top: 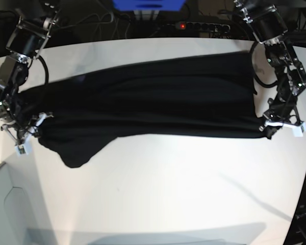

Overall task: Fold the T-shirt properly
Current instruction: 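Lift the hem with both grippers and fold it over onto the shoulder edge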

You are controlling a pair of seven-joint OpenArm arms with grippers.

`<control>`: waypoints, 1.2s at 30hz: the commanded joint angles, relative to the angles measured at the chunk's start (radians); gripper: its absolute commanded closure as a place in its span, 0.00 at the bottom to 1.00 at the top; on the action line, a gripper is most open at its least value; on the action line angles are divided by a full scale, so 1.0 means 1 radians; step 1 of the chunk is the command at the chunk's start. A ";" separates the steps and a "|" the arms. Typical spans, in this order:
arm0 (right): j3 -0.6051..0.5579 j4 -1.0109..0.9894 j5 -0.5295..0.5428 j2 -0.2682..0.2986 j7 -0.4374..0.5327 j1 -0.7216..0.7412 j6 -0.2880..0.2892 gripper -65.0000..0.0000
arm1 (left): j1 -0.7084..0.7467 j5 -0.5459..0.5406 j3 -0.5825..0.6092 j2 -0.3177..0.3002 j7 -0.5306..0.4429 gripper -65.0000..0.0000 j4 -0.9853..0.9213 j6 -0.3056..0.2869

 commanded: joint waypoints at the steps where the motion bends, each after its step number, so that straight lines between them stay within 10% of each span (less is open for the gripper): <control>1: 0.007 0.017 0.004 0.020 0.022 0.023 0.007 1.00 | -0.013 -0.008 -0.005 -0.020 -0.025 1.00 0.019 0.000; 19: 0.007 0.025 0.004 0.013 0.022 0.025 0.007 1.00 | 0.001 -0.017 0.001 -0.020 -0.016 1.00 0.041 -0.011; 31: 0.007 0.019 0.002 -0.014 0.034 0.082 0.007 1.00 | 0.126 -0.008 -0.005 0.031 -0.025 1.00 0.331 -0.353; 36: 0.007 0.026 0.002 -0.012 0.022 0.082 0.007 1.00 | 0.183 -0.006 -0.007 0.031 -0.025 1.00 0.361 -0.381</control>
